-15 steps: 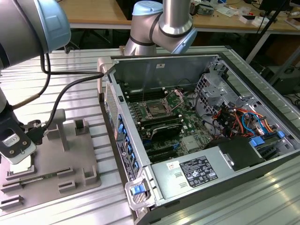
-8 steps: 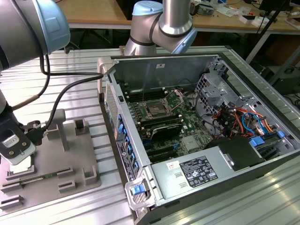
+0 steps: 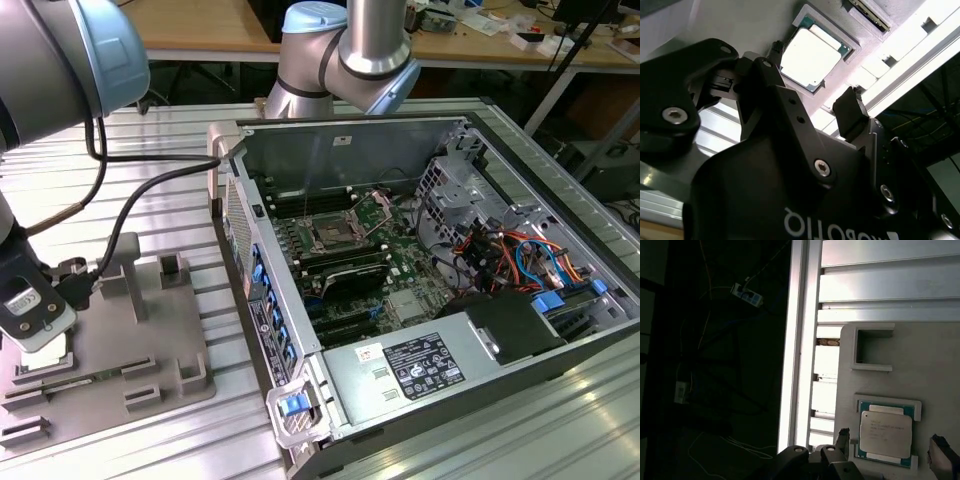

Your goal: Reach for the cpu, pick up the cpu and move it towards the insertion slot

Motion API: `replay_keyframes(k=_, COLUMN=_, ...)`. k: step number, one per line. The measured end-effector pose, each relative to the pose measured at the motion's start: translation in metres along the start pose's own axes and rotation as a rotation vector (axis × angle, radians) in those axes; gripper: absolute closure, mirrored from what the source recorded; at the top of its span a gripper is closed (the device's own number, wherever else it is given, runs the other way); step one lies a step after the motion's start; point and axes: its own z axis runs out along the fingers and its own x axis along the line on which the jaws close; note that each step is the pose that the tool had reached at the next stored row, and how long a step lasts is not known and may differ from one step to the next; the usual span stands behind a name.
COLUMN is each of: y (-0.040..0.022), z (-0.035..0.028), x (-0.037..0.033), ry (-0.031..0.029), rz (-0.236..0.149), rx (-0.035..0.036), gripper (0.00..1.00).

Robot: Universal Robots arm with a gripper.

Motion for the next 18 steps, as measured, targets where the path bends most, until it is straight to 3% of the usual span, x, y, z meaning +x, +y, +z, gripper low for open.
replay_keyframes(k=6, y=-0.0007, z=0.0117, x=0.0001, ry=0.0022, rz=0.000, rx=-0.0012, gripper=0.32)
replay_keyframes(k=14, y=-0.0012, z=0.0263, x=-0.0001, ry=0.0183, rz=0.004, rx=-0.0027, gripper=0.32)
replay_keyframes(k=18, y=-0.0015, z=0.0276, x=-0.0015, ry=0.0188, rz=0.005, rx=-0.0027, gripper=0.32)
